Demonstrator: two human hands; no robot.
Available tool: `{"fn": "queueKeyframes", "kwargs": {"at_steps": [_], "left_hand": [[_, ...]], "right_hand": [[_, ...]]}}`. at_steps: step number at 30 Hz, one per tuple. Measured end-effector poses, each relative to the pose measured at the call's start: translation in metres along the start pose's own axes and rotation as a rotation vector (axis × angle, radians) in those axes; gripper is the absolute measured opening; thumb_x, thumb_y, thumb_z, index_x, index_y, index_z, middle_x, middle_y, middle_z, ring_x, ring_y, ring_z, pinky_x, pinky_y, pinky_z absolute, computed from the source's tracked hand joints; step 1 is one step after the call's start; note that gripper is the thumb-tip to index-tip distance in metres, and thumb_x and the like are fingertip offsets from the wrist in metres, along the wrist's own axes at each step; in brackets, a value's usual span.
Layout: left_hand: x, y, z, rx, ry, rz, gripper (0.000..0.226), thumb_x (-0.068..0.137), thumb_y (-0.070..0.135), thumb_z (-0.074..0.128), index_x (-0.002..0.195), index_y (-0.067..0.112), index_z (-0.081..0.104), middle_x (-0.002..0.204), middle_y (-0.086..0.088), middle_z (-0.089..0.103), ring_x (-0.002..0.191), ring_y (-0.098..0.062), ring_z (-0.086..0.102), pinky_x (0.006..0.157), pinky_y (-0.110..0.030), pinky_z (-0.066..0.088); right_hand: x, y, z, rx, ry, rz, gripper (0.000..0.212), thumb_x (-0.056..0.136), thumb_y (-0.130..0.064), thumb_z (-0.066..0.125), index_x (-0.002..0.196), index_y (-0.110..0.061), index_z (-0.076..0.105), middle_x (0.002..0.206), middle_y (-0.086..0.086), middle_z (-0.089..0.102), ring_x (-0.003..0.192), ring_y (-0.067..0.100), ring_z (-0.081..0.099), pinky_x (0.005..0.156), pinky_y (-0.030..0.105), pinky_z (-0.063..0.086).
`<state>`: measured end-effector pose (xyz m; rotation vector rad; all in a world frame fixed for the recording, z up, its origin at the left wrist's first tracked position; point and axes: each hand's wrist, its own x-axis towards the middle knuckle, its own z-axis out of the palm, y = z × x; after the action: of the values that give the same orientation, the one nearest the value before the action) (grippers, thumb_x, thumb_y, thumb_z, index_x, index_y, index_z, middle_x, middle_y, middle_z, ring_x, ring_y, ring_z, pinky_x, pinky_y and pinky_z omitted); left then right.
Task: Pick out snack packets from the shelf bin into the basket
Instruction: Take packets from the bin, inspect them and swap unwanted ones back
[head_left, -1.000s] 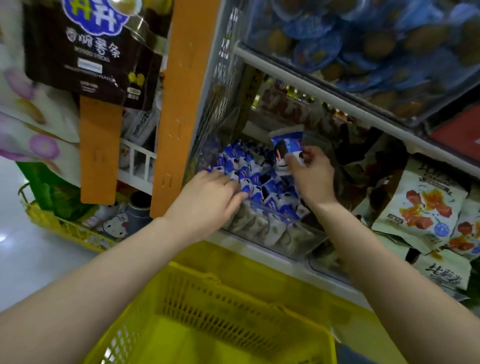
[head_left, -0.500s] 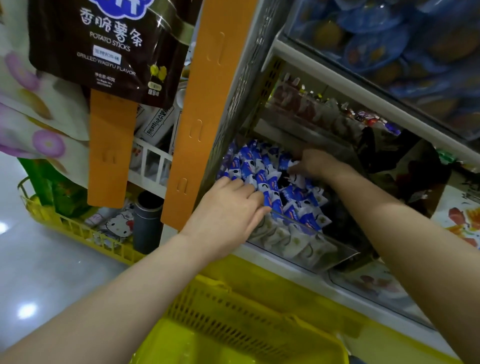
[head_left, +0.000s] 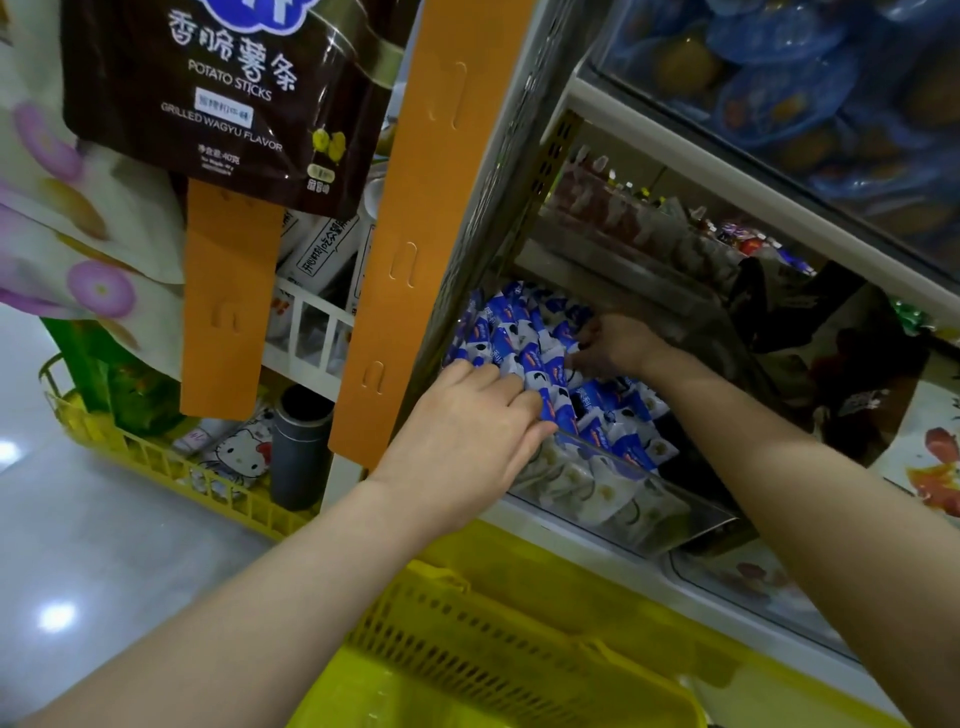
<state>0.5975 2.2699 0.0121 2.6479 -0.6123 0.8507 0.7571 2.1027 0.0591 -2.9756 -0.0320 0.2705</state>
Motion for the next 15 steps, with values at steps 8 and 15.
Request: {"fn": "queueKeyframes", "kwargs": {"at_steps": [8, 15], "left_hand": [[-0.001, 0.000, 0.003, 0.013, 0.039, 0.015, 0.039, 0.093, 0.035, 0.031, 0.083, 0.017, 0.064, 0.075, 0.002, 0.062, 0.071, -0.018, 0.056, 0.070, -0.032, 0.041], [0.000, 0.000, 0.005, 0.017, 0.052, 0.018, 0.037, 0.093, 0.035, 0.033, 0.081, 0.017, 0.063, 0.073, 0.002, 0.061, 0.069, -0.018, 0.055, 0.069, -0.032, 0.041]], "right_hand": [[-0.006, 0.010, 0.021, 0.075, 0.135, -0.178, 0.039, 0.087, -0.016, 0.061, 0.125, -0.006, 0.052, 0.121, 0.014, 0.058, 0.109, 0.025, 0.055, 0.082, 0.023, 0.036], [-0.006, 0.023, -0.012, 0.177, 0.219, -0.077, 0.027, 0.095, -0.025, 0.047, 0.116, -0.010, 0.055, 0.101, 0.010, 0.058, 0.072, 0.013, 0.050, 0.065, 0.025, 0.038]]}}
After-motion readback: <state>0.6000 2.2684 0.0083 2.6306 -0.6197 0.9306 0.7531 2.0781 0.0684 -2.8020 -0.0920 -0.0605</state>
